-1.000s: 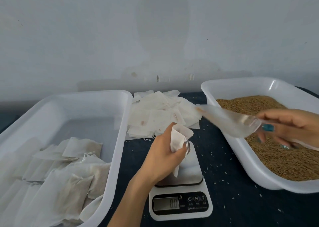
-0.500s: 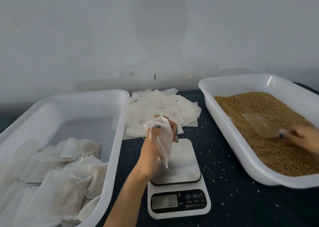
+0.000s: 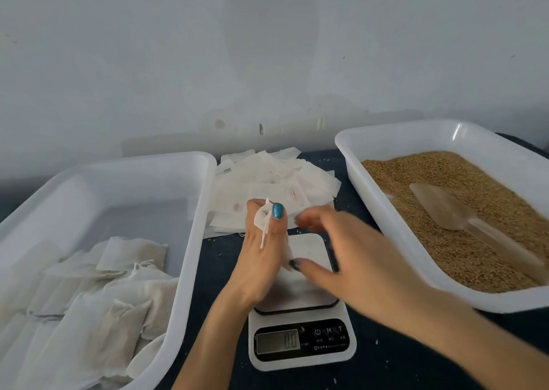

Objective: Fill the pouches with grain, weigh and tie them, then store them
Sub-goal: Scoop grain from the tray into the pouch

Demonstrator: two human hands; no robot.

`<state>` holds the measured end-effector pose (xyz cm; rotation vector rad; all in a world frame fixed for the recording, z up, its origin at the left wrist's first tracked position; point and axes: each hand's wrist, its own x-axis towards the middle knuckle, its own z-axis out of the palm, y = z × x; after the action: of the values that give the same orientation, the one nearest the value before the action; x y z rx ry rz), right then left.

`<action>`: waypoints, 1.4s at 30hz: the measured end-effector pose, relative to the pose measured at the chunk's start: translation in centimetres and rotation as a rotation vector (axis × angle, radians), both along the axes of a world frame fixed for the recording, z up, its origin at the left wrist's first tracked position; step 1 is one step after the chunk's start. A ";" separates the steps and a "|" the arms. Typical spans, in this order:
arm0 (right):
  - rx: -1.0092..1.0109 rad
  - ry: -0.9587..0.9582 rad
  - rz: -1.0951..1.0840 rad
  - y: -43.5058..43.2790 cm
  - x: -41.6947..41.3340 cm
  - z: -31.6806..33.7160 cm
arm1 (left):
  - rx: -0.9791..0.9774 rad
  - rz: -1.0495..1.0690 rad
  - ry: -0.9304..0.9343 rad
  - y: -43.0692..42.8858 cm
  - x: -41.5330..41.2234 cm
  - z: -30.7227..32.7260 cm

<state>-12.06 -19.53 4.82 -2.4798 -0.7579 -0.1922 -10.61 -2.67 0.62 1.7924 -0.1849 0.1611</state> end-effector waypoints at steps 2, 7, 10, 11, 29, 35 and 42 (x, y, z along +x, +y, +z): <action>0.046 0.001 -0.048 2.2 0.5 -1.6 | -0.011 -0.021 0.000 0.0 -0.2 0.1; 0.329 0.051 -0.159 3.1 2.6 -4.8 | 0.143 0.049 -0.058 0.0 0.0 0.1; 0.489 0.128 -0.156 2.3 3.5 -6.0 | 0.171 0.088 -0.080 0.1 0.4 -0.1; 0.506 0.142 -0.155 2.2 3.7 -6.2 | 0.188 0.100 -0.086 0.3 0.6 -0.2; 0.373 0.097 -0.141 0.6 4.6 -7.3 | 0.564 0.239 -0.067 2.3 1.7 -1.8; 0.392 0.086 -0.141 0.6 4.5 -7.2 | 0.552 0.245 -0.120 2.3 1.8 -1.6; 0.396 0.111 -0.153 0.6 4.6 -7.2 | 0.551 0.242 -0.124 2.4 1.7 -1.4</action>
<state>-7.50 -18.96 -2.38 -2.1488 -0.4346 -0.2334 -8.87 -0.30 -0.76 2.3541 -0.1050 0.4273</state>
